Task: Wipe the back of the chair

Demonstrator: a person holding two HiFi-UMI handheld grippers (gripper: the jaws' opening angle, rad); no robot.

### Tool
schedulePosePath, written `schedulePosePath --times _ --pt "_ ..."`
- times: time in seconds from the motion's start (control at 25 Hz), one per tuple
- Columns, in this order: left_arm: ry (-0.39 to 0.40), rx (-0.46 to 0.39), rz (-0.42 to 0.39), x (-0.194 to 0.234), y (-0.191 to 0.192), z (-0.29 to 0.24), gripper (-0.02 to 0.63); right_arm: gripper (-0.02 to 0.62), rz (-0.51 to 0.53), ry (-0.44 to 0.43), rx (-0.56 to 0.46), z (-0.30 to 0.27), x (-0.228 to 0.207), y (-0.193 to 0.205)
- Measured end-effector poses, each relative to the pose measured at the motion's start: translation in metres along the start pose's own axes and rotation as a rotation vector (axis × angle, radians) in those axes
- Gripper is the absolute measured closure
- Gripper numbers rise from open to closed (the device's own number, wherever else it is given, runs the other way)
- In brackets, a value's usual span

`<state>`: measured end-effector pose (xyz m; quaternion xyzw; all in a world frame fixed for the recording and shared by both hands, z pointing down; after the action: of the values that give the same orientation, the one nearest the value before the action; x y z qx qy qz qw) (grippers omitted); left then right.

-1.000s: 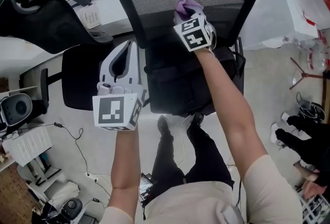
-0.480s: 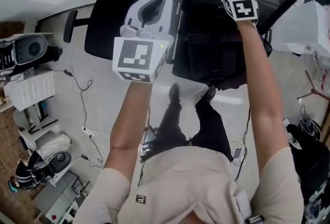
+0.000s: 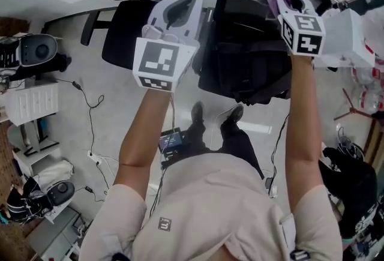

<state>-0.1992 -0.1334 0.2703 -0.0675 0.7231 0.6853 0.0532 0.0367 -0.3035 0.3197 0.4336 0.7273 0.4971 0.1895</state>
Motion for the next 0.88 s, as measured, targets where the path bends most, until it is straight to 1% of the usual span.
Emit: schedulePosePath --times 0.16,0.32,0.6,0.72,0.88 --pt "0.014 -0.041 -0.001 0.008 -0.024 0.028 0.597 0.526 -0.007 0.017 -0.066 0.055 0.025 -0.026" --pt "0.037 -0.095 -0.006 0.008 -0.047 0.057 0.597 0.528 -0.007 0.025 -0.126 0.114 0.05 -0.041" --pt "0.083 -0.134 0.024 -0.002 -0.093 0.104 0.597 0.529 -0.01 0.064 -0.219 0.208 0.099 -0.059" --pt "0.115 -0.156 0.03 -0.011 -0.105 0.125 0.597 0.535 0.006 0.073 -0.231 0.239 0.125 -0.061" --pt "0.163 -0.179 0.015 -0.025 -0.114 0.146 0.597 0.537 0.024 0.088 -0.217 0.273 0.148 -0.058"
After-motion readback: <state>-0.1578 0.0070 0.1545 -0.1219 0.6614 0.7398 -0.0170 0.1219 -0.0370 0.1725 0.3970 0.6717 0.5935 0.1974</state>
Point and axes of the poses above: the fingertips, and each gripper's own axes: z backward along the fingers, x to its left, y out of its underside, the point moved 9 cm from there along z, backward along the fingers, and after that the axes turned 12 degrees about -y, right-handed, at the moved point
